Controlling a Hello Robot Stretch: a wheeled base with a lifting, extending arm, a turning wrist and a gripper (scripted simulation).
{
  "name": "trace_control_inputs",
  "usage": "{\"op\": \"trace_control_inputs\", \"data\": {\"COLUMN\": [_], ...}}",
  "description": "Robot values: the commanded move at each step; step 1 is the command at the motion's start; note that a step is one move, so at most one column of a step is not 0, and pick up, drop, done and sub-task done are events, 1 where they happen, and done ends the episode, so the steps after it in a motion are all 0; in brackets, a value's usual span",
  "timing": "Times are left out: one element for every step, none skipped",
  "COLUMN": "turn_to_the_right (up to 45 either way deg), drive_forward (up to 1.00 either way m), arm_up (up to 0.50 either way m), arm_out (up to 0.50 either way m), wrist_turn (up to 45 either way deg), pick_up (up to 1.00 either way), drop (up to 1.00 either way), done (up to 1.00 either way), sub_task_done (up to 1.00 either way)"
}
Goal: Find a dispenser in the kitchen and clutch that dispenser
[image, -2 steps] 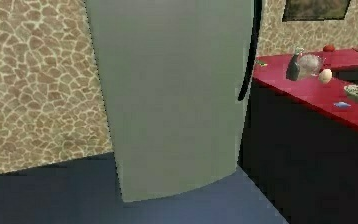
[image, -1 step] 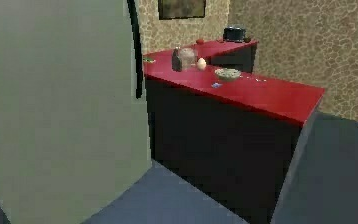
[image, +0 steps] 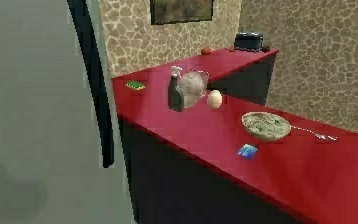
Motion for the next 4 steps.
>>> {"op": "trace_control_inputs", "data": {"turn_to_the_right": [-45.0, -42.0, -45.0, -45.0], "drive_forward": [0.0, 0.0, 0.0, 0.0], "arm_up": [0.0, 0.0, 0.0, 0.0], "arm_out": [0.0, 0.0, 0.0, 0.0], "wrist_turn": [0.0, 0.0, 0.0, 0.0], "pick_up": [0.0, 0.0, 0.0, 0.0], "drop": [0.0, 0.0, 0.0, 0.0], "done": [0.0, 0.0, 0.0, 0.0], "sub_task_done": [0.0, 0.0, 0.0, 0.0]}}
